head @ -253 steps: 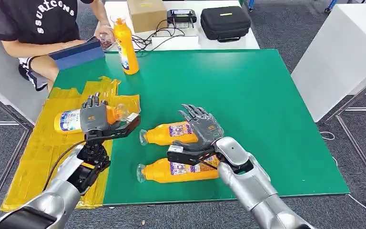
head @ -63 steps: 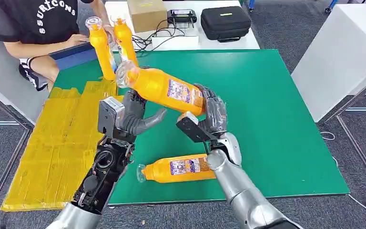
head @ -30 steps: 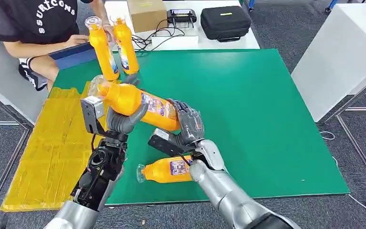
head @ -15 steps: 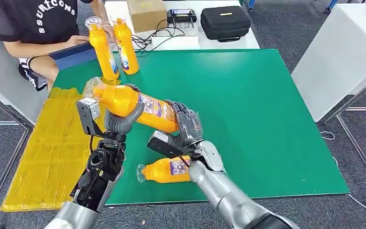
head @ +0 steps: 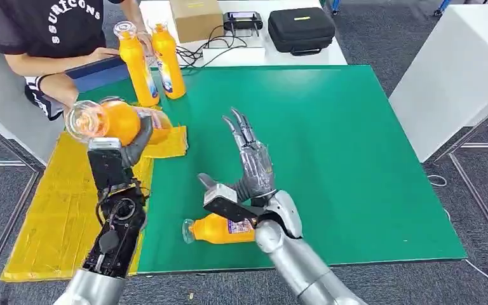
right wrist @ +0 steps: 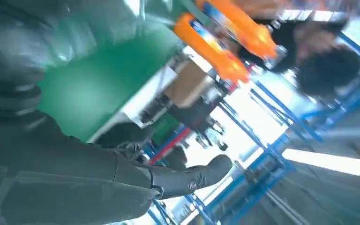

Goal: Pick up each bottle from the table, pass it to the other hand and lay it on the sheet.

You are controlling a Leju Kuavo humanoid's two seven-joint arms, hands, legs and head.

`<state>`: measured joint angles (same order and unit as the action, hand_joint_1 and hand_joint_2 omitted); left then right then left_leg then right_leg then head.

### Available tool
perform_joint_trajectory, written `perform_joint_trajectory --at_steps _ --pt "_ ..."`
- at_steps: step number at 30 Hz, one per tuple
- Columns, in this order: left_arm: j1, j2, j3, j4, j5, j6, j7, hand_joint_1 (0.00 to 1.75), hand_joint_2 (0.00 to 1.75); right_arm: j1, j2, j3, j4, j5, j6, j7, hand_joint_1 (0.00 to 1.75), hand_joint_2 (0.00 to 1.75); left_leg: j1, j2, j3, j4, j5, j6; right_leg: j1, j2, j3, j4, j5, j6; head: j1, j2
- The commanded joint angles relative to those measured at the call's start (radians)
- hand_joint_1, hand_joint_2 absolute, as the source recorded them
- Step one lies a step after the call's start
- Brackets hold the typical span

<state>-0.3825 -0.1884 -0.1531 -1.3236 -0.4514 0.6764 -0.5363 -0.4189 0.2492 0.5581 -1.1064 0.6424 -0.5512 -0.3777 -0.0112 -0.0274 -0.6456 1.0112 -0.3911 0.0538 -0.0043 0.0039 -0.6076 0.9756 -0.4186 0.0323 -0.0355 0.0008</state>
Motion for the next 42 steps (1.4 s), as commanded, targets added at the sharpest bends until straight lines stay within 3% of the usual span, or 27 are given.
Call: perform_joint_trajectory --at_steps 1,3,4,5,6,7,8,9,10,11,12,16,20,22,23,28,29,30,31,32,42 --pt "0.034 -0.116 0.293 -0.188 -0.75 0.022 0.066 1.75 1.75 0.121 -0.197 0.068 -0.396 0.014 0.013 0.055 0.0 0.0 0.001 0.0 0.003 0.001 -0.002 -0.002 0.001 -0.002 0.004 -0.001 -0.002 0.0 0.0 0.0" --pt "0.027 -0.101 0.281 -0.172 -0.809 0.022 0.11 1.75 1.75 0.128 -0.205 0.062 -0.401 0.012 0.015 0.056 0.0 0.0 0.0 0.001 0.003 0.0 -0.002 -0.002 0.0 0.0 0.004 -0.001 -0.001 0.0 0.001 0.0" --pt "0.015 -0.04 0.22 -0.148 -1.084 0.022 0.299 1.75 1.75 0.14 -0.217 0.056 -0.409 0.012 0.03 0.065 0.0 0.0 0.0 0.002 0.006 0.001 -0.004 -0.003 0.0 0.0 0.007 -0.001 -0.003 0.0 0.0 0.0" --pt "-0.014 0.178 0.079 -0.079 -1.119 0.022 0.511 1.75 1.75 0.153 -0.228 0.051 -0.416 0.012 0.05 0.074 0.0 0.0 0.0 0.001 0.006 0.0 -0.003 -0.003 0.0 -0.001 0.007 -0.001 -0.003 0.0 0.0 0.0" --pt "-0.014 0.178 0.079 -0.079 -1.119 0.022 0.511 1.75 1.75 0.153 -0.228 0.051 -0.416 0.012 0.05 0.074 0.0 0.0 -0.001 0.0 0.006 -0.001 -0.002 -0.003 0.0 -0.002 0.006 -0.002 -0.002 -0.001 0.0 0.0" --pt "-0.082 0.326 -0.116 -0.022 -1.119 0.022 0.732 1.75 1.75 0.161 -0.232 0.046 -0.415 0.013 0.051 0.072 0.0 0.0 -0.001 0.002 0.004 -0.002 -0.001 -0.003 -0.001 0.0 0.003 -0.002 0.0 -0.001 0.001 0.0" --pt "-0.156 0.452 -0.242 0.018 -1.119 0.019 0.857 1.75 1.75 0.16 -0.233 0.048 -0.412 0.012 0.061 0.073 0.0 0.0 -0.001 0.002 0.007 -0.002 -0.002 -0.004 0.0 0.0 0.006 -0.002 -0.001 -0.002 0.0 0.0" --pt "-0.253 0.535 -0.367 0.037 -1.119 -0.02 0.983 1.75 1.75 0.16 -0.234 0.047 -0.412 0.012 0.064 0.076 0.0 0.0 0.0 -0.003 0.005 -0.001 -0.001 -0.005 0.0 -0.005 0.006 -0.001 -0.002 -0.002 0.001 0.0" --pt "-0.344 0.575 -0.493 0.077 -1.119 -0.051 1.109 1.75 1.75 0.158 -0.236 0.048 -0.408 0.016 0.076 0.085 0.0 0.0 0.002 -0.005 -0.001 0.001 0.001 -0.004 0.002 -0.007 0.0 0.001 -0.001 -0.002 0.0 0.0" --pt "-0.309 0.582 -0.653 0.088 -1.119 -0.019 1.234 1.75 1.75 0.143 -0.22 0.084 -0.373 0.039 0.061 0.125 0.0 0.0 0.003 -0.006 0.001 0.002 0.0 -0.006 0.003 -0.009 0.002 0.003 -0.002 -0.004 0.001 0.0" --pt "-0.373 0.541 -0.697 0.166 -1.119 -0.082 1.234 1.75 1.75 0.155 -0.256 0.06 -0.384 0.051 0.102 0.146 0.0 0.0 0.004 -0.007 0.0 0.003 0.001 -0.008 0.004 -0.01 0.0 0.003 -0.001 -0.006 0.0 0.0" --pt "-0.351 0.461 -0.731 0.302 -1.119 -0.165 1.234 1.75 1.75 0.181 -0.26 0.047 -0.367 0.109 0.157 0.172 0.0 0.0 0.005 -0.005 0.005 -0.002 0.004 -0.01 0.003 -0.008 0.003 -0.001 0.001 -0.007 0.0 0.0" --pt "-0.322 0.383 -0.616 0.462 -1.119 -0.204 1.132 1.75 1.75 0.212 -0.27 0.042 -0.364 0.154 0.196 0.19 0.0 0.0 0.005 0.001 0.009 -0.003 0.002 -0.01 0.003 -0.002 0.007 -0.002 0.001 -0.007 0.0 0.0" --pt "-0.305 0.342 -0.526 0.525 -1.119 -0.225 1.069 1.59 1.75 0.215 -0.272 0.04 -0.364 0.178 0.226 0.208 0.0 0.0 0.004 0.004 0.005 -0.002 0.003 -0.01 0.003 0.002 0.003 -0.001 0.003 -0.007 0.0 0.0" --pt "-0.302 0.33 -0.492 0.553 -1.119 -0.247 1.054 1.66 1.75 0.215 -0.272 0.042 -0.364 0.194 0.253 0.218 0.0 0.0 0.003 0.005 0.007 -0.003 0.002 -0.01 0.003 0.0 0.006 -0.002 0.002 -0.007 0.001 0.0" --pt "-0.293 0.262 -0.335 0.709 -1.119 -0.276 0.978 1.64 1.75 0.196 -0.283 0.079 -0.296 0.3 0.393 0.262 0.0 0.0 0.003 0.005 0.005 -0.002 0.003 -0.01 0.003 0.001 0.003 -0.001 0.003 -0.008 0.001 0.0" --pt "-0.293 0.26 -0.33 0.715 -1.119 -0.278 0.975 1.55 1.75 0.195 -0.283 0.081 -0.292 0.303 0.396 0.262 0.0 0.0 0.004 0.005 0.002 -0.001 0.003 -0.01 0.004 0.002 0.0 -0.001 0.004 -0.008 0.001 0.0" --pt "-0.292 0.256 -0.325 0.728 -1.119 -0.281 0.973 1.26 1.75 0.193 -0.283 0.083 -0.279 0.306 0.401 0.261 0.0 0.0 0.004 0.006 0.004 -0.002 0.002 -0.01 0.004 0.002 0.002 -0.001 0.003 -0.008 0.001 0.0" --pt "-0.292 0.245 -0.294 0.755 -1.119 -0.297 0.968 0.28 1.75 0.185 -0.285 0.09 -0.258 0.314 0.42 0.259 0.0 0.0 0.004 0.006 0.006 -0.002 0.002 -0.011 0.004 0.002 0.004 -0.001 0.002 -0.008 0.001 0.0" --pt "-0.289 0.241 -0.279 0.764 -1.119 -0.303 0.965 0.0 1.75 0.182 -0.287 0.094 -0.246 0.318 0.43 0.259 0.0 0.0 0.004 0.006 0.007 -0.002 0.001 -0.011 0.004 0.002 0.005 -0.001 0.002 -0.008 0.001 0.0" --pt "-0.214 0.24 -0.176 0.715 -1.119 -0.301 0.983 0.0 1.75 0.177 -0.346 0.122 -0.169 0.349 0.49 0.262 0.0 0.0 0.004 0.005 0.002 -0.002 0.003 -0.01 0.003 0.002 0.001 -0.001 0.003 -0.007 0.0 0.0"
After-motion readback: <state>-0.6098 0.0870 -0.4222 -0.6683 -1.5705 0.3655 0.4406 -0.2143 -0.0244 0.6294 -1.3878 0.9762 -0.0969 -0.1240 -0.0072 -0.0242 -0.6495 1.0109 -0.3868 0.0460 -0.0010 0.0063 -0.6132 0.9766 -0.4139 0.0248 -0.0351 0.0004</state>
